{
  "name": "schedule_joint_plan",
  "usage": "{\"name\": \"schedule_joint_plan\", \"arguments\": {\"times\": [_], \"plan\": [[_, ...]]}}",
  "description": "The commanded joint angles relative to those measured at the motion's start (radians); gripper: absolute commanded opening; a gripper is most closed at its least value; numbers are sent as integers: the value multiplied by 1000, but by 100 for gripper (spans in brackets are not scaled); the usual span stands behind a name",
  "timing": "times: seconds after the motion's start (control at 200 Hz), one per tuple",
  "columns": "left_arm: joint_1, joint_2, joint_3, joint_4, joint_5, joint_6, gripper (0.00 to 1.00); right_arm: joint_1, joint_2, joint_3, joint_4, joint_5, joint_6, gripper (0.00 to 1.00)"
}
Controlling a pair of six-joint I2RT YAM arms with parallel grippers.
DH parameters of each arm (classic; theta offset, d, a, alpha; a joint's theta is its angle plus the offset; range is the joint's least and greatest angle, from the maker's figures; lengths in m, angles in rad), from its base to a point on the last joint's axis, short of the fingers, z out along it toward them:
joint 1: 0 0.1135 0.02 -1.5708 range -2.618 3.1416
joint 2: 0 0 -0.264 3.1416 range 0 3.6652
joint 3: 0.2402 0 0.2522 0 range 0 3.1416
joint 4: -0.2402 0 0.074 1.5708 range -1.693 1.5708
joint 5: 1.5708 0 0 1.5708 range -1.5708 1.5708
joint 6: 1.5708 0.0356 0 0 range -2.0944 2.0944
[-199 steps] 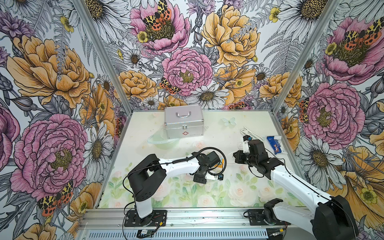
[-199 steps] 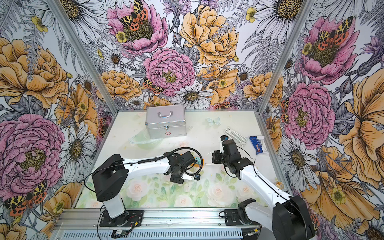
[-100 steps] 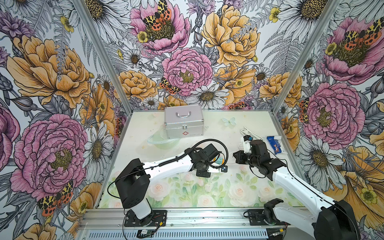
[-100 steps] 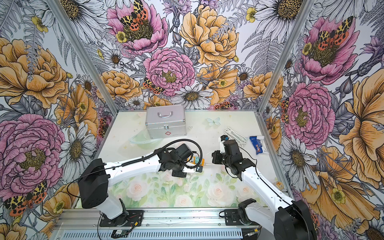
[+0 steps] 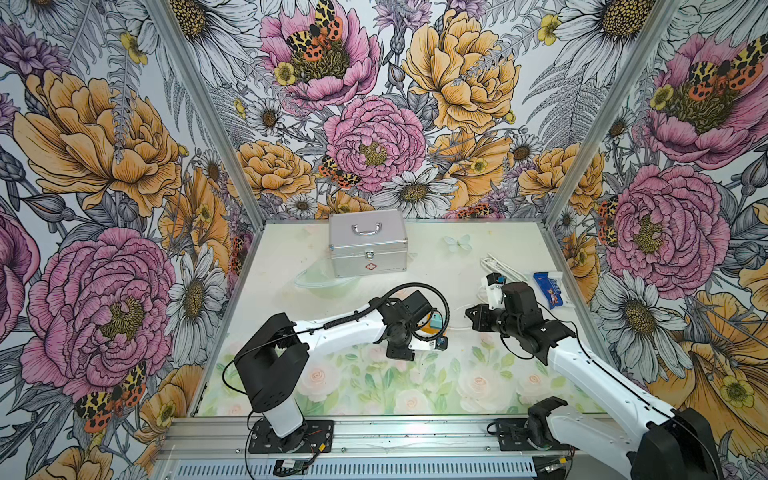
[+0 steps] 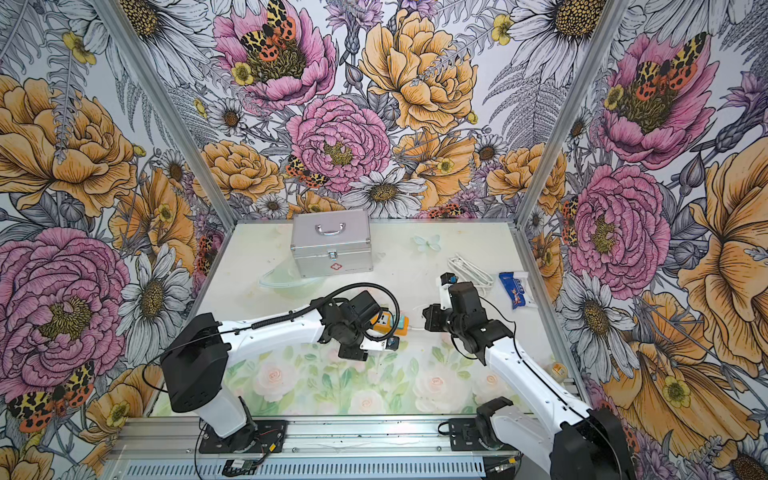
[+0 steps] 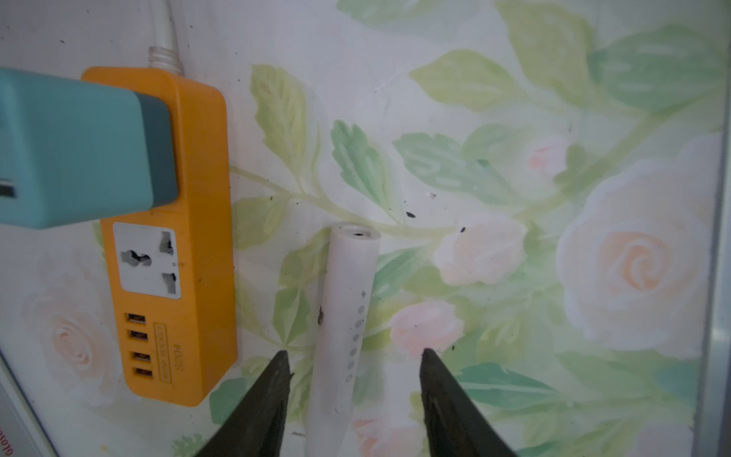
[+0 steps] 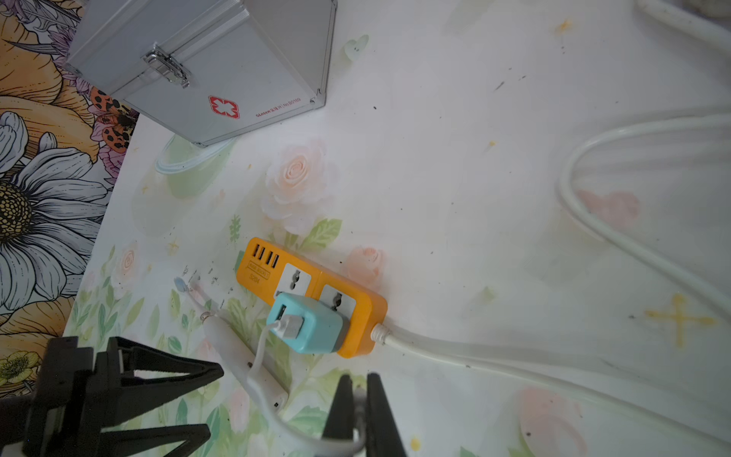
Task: Charge the electric toothbrush
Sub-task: Pick up the electric toothbrush from the center of the board.
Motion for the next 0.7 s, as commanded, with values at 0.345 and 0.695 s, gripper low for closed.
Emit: {"name": "schedule_joint_plan", "arguments": {"times": [0.345,0.695], "plan": [[52,110,55,-4,36,13,62,-11,-20,14,-2,9,-17,0],[57,187,45,-4,40,11,57,-12,-19,20,-2,15,-20,0]]}}
